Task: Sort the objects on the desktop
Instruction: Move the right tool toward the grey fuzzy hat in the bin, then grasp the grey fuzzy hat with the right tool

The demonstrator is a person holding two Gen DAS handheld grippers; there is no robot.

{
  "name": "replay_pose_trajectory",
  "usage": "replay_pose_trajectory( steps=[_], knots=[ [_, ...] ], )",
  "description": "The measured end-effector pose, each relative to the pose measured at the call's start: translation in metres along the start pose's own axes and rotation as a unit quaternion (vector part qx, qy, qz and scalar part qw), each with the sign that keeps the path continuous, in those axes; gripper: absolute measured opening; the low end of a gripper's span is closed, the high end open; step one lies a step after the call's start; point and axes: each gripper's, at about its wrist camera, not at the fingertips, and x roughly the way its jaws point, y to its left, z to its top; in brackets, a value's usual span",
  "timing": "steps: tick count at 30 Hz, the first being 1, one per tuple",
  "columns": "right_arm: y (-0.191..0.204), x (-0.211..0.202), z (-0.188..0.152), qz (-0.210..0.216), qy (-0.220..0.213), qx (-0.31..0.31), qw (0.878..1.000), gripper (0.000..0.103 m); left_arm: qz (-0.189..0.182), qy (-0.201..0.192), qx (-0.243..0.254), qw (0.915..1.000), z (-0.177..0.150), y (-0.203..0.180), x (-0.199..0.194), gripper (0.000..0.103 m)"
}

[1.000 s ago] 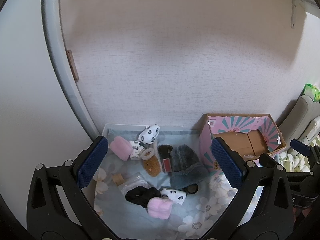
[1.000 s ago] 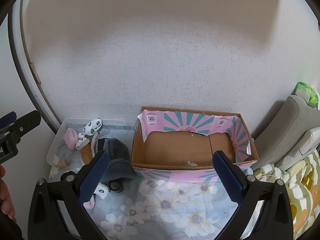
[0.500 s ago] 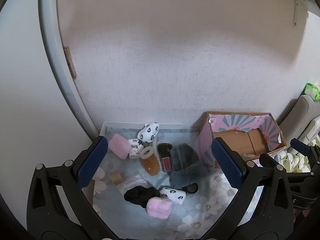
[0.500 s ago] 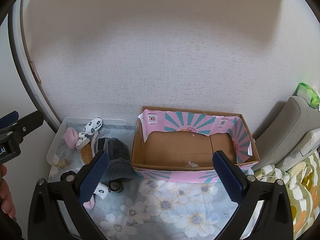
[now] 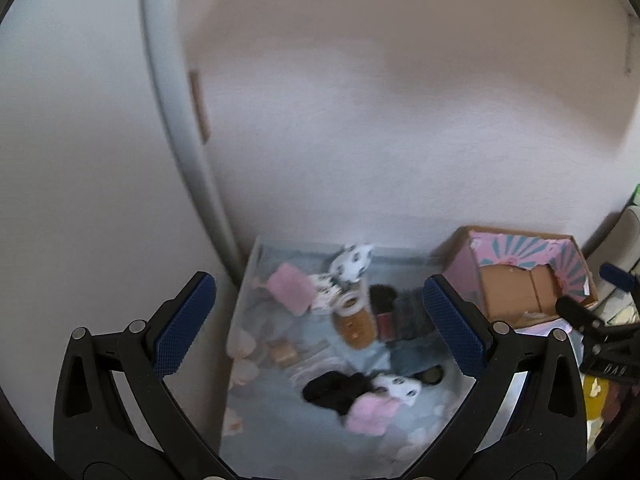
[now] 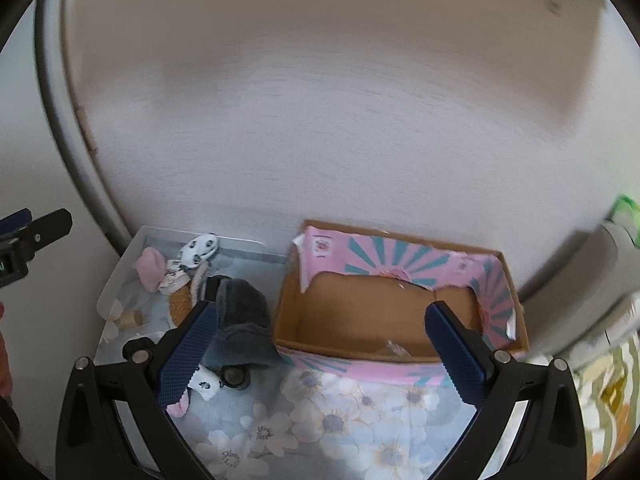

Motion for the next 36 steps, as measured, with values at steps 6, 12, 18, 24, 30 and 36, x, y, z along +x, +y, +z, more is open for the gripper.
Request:
replay_pose_trajectory(
  steps=[6,12,18,24,30,36],
  knots=[
    [0.026,0.029,0.021,0.064,0.025,-0.066,0.995,0.103,-0.008,0.056,-0.013,0.9983,-0.026,0.021,0.020,0.103],
    [0.059,0.077,0.034,0.114,0.067,-0.139,0.982,0.103,-0.005,0.117,-0.029,0.9927,-0.064,0.032,0.050,0.103],
    [0.091,0.140,0.027,0.134,0.126,-0.187,0.965,0.103,-0.028,0.175,-0.055,0.9826,-0.102,0.031,0.088,0.096],
    [0.104,0.182,0.015,0.138,0.177,-0.234,0.946,0.099,-0.045,0.216,-0.097,0.9704,-0.125,0.029,0.124,0.090],
    [0.113,0.208,0.000,0.111,0.222,-0.250,0.936,0.096,-0.067,0.245,-0.149,0.9557,-0.141,0.030,0.144,0.082],
    [0.117,0.214,-0.009,0.086,0.247,-0.297,0.918,0.090,-0.092,0.266,-0.184,0.9416,-0.155,0.026,0.157,0.058]
  ],
)
